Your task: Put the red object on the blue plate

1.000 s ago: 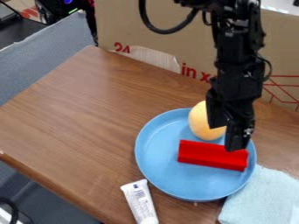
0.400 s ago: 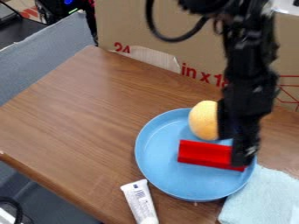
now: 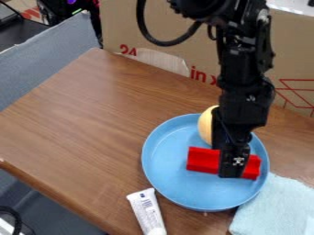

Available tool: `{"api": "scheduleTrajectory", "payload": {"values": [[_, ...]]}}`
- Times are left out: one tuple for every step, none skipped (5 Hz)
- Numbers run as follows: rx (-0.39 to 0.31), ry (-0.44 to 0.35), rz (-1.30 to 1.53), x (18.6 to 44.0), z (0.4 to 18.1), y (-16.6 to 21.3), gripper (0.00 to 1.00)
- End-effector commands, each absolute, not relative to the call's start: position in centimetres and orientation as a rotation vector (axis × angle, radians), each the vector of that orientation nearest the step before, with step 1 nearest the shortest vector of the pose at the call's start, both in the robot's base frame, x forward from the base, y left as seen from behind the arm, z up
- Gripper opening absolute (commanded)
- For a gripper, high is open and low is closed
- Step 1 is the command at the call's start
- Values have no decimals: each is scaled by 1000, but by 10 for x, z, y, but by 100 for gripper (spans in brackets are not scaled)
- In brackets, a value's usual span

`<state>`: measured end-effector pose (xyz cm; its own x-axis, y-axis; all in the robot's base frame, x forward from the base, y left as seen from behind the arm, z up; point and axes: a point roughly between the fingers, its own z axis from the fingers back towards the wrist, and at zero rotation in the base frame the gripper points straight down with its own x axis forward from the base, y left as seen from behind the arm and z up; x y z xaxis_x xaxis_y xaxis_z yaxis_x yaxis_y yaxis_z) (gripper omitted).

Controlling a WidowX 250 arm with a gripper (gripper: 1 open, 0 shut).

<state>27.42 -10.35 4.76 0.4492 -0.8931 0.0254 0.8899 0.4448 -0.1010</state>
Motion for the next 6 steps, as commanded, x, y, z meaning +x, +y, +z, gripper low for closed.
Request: {"api": "scheduleTrajectory", "payload": {"values": [[-108,0,-1104,277,51,-97,100],[-105,5,-1095,282,51,-93,100],[-107,30,-1091,281,55,-97,100],[-102,43,-1093,286,58,-88,100],[-92,58,-1093,285,50,-77,100],[-84,62,-1087,295,49,-74,100]]}}
